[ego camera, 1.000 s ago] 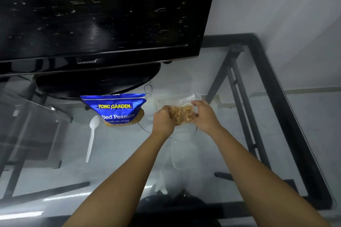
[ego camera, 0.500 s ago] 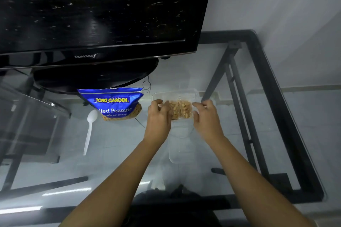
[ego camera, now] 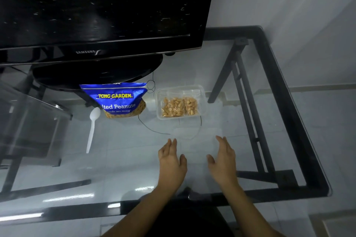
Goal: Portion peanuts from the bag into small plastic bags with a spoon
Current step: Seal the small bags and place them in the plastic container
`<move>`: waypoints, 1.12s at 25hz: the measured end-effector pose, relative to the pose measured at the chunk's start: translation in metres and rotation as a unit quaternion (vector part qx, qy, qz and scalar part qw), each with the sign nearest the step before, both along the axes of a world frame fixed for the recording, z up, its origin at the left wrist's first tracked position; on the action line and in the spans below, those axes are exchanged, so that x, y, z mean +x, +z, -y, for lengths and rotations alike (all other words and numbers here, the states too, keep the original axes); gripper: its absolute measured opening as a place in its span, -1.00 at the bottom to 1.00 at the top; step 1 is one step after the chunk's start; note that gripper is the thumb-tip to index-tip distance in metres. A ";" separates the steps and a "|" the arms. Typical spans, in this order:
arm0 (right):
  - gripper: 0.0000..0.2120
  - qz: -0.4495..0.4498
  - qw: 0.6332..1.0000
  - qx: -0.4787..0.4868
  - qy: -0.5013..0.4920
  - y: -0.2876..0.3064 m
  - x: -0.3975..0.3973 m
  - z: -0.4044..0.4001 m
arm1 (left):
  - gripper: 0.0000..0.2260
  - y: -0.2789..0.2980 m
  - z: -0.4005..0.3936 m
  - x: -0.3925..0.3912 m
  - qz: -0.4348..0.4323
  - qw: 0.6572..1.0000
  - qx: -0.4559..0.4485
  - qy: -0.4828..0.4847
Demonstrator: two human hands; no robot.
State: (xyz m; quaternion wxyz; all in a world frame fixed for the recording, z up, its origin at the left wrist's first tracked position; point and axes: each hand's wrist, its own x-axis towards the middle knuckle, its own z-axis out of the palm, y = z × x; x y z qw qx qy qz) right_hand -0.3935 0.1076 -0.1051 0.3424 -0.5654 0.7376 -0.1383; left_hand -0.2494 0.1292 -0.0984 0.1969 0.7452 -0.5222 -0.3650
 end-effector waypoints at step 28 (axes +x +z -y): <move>-0.43 0.223 0.972 0.017 -0.068 0.024 0.018 0.131 | -0.53 0.015 0.117 0.067 -0.148 0.971 -0.052 0.178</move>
